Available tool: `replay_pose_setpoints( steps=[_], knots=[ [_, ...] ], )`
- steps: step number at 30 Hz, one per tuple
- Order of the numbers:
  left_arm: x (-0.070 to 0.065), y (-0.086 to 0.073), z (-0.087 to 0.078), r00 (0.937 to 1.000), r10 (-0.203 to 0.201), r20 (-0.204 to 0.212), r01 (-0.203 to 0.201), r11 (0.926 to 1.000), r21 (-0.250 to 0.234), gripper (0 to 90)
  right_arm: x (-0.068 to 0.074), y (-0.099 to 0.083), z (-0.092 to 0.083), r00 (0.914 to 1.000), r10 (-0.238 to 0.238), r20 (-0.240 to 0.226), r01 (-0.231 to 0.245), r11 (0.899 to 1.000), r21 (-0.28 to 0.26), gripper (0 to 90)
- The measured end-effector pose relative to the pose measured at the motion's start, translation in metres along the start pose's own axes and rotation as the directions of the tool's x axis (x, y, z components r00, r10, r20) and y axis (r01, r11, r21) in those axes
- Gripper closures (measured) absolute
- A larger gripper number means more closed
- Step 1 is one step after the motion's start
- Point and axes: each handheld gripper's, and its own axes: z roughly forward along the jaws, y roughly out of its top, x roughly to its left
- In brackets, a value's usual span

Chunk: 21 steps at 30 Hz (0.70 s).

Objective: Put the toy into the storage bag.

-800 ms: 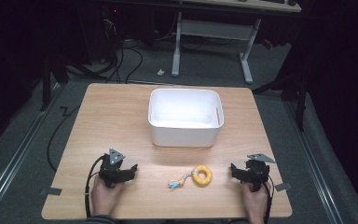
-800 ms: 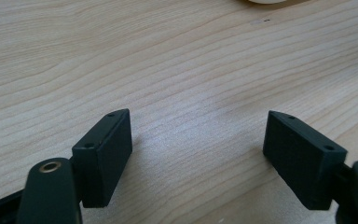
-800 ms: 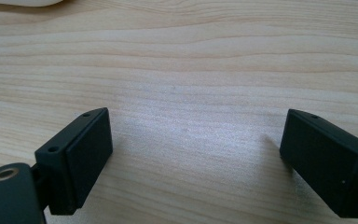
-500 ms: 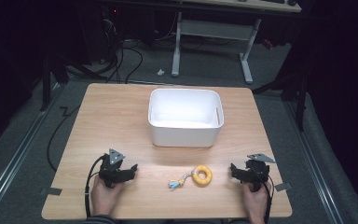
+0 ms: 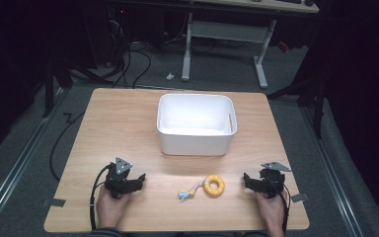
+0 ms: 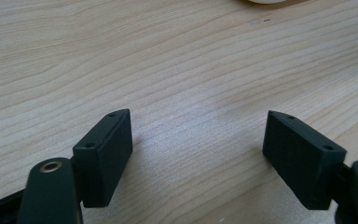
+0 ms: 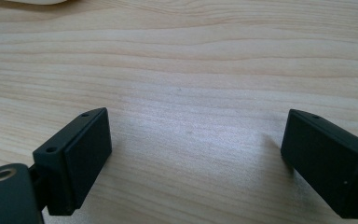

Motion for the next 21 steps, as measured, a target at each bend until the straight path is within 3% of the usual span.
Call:
replay_pose_setpoints(
  steps=[21],
  knots=[
    [0.0003,0.0000,-0.0004,1.0000,0.001,0.001,-0.001,1.0000,0.002,24.8,-0.0012,-0.0009,-0.0030,1.0000,-0.004,-0.001,0.004,1.000,-0.013,19.4]
  ],
)
